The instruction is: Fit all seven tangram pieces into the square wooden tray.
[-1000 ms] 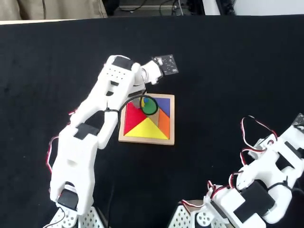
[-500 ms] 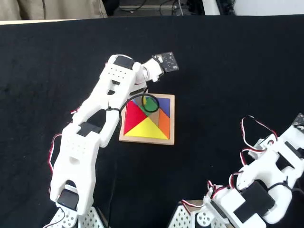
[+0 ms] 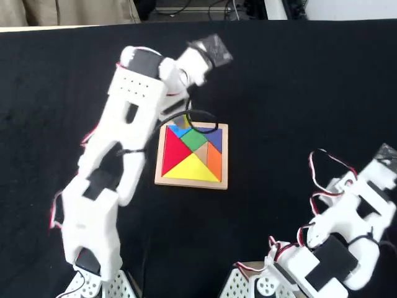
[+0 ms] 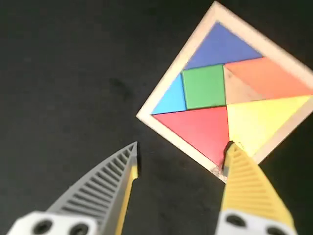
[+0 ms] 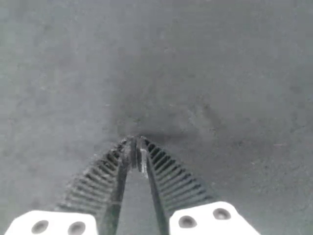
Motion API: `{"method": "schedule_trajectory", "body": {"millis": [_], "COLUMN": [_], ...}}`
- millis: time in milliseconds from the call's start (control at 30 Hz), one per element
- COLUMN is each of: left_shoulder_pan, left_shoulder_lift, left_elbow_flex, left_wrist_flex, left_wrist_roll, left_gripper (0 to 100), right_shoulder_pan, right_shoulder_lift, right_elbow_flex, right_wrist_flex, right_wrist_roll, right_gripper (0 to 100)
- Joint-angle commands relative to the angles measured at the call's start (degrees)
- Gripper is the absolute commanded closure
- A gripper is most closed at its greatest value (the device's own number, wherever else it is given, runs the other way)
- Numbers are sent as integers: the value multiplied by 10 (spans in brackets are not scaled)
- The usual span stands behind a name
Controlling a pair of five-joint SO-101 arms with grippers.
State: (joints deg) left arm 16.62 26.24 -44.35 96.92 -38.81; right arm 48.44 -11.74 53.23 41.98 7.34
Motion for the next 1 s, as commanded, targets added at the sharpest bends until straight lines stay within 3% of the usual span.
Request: {"method": "schedule_trajectory", "body": {"millis": [0,133,267,433,600,733,833,967], "left_shoulder_pan": [-41,-127,-214,-266,-291,-254,-217,-198], "left_shoulder_lift": [-123,-145,-144,-149,-149,-149,-149,-144], "left_elbow_flex": [-40,-15,56,189,350,456,505,535], "left_wrist_flex": [21,22,25,4,-164,-293,-375,-419], "left_wrist_roll": [95,199,309,331,422,475,480,481], "left_gripper": [722,722,722,722,722,722,722,722], "right_shoulder_pan": [-69,-168,-301,-435,-471,-488,-485,-501], "right_shoulder_lift": [-31,-110,-186,-138,57,189,227,268], "right_elbow_flex": [-50,-87,-108,-176,-333,-446,-481,-484], "right_wrist_flex": [57,153,172,164,182,239,247,222], "right_wrist_roll": [11,69,74,25,-27,-31,-31,-25], "right_gripper": [986,986,986,986,988,988,988,988]}}
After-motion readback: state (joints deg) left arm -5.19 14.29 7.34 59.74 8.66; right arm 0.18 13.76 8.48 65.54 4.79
